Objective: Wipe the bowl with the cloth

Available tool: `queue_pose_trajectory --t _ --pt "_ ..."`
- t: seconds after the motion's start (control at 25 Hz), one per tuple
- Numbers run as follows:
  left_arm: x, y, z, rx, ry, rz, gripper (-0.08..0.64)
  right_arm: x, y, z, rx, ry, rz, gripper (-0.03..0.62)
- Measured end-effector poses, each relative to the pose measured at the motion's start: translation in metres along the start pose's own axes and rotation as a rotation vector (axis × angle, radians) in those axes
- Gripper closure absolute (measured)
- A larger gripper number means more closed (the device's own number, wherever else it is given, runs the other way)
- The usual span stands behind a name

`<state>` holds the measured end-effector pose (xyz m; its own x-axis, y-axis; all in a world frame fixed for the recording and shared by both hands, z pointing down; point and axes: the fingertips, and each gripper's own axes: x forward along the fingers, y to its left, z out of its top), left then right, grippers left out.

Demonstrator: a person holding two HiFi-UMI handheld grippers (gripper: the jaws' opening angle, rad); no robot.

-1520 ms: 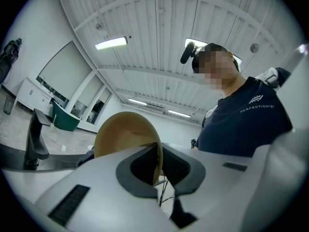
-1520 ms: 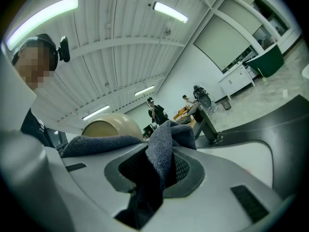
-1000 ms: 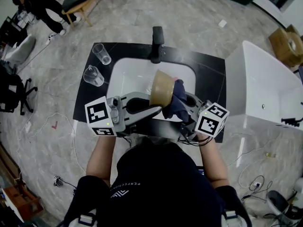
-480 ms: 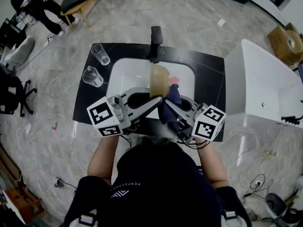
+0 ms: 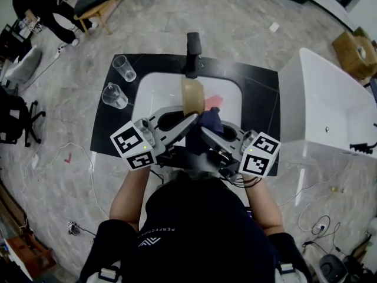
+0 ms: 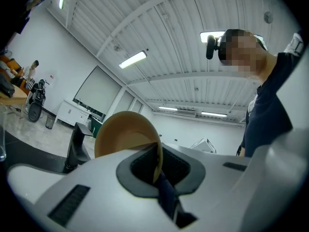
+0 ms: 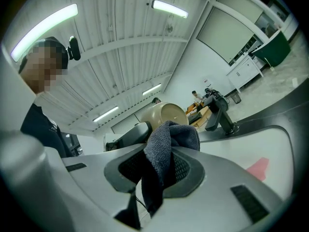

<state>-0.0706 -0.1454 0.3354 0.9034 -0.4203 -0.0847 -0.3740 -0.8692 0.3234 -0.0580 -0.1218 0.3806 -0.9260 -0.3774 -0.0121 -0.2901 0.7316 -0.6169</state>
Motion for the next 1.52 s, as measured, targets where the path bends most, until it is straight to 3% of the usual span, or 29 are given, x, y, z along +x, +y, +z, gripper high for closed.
queue_pose_trajectory --t 0.36,0.52,0.72,1.0,1.28,1.52 --pt "-0.001 0.017 -0.019 -0.022 0.048 0.069 0.546 -0.004 0.0 0.006 -0.024 -0.005 0.004 0.497" --pt "-0.005 0.024 -0.024 -0.038 0.05 0.1 0.546 -0.014 -0.003 0.019 -0.031 -0.039 -0.009 0.497" --pt "-0.004 0.029 -0.042 -0.02 0.113 0.121 0.546 -0.02 -0.005 0.038 -0.031 -0.091 -0.017 0.497" --pt "0.004 0.015 -0.063 -0.035 0.199 0.047 0.546 -0.019 -0.002 0.051 -0.06 -0.123 -0.017 0.497" --pt "0.01 -0.014 -0.08 -0.034 0.296 -0.117 0.546 -0.019 -0.017 0.052 -0.146 -0.105 -0.105 0.497" --pt "0.009 -0.041 -0.076 -0.01 0.305 -0.264 0.546 -0.023 -0.024 0.055 -0.163 -0.112 -0.141 0.497"
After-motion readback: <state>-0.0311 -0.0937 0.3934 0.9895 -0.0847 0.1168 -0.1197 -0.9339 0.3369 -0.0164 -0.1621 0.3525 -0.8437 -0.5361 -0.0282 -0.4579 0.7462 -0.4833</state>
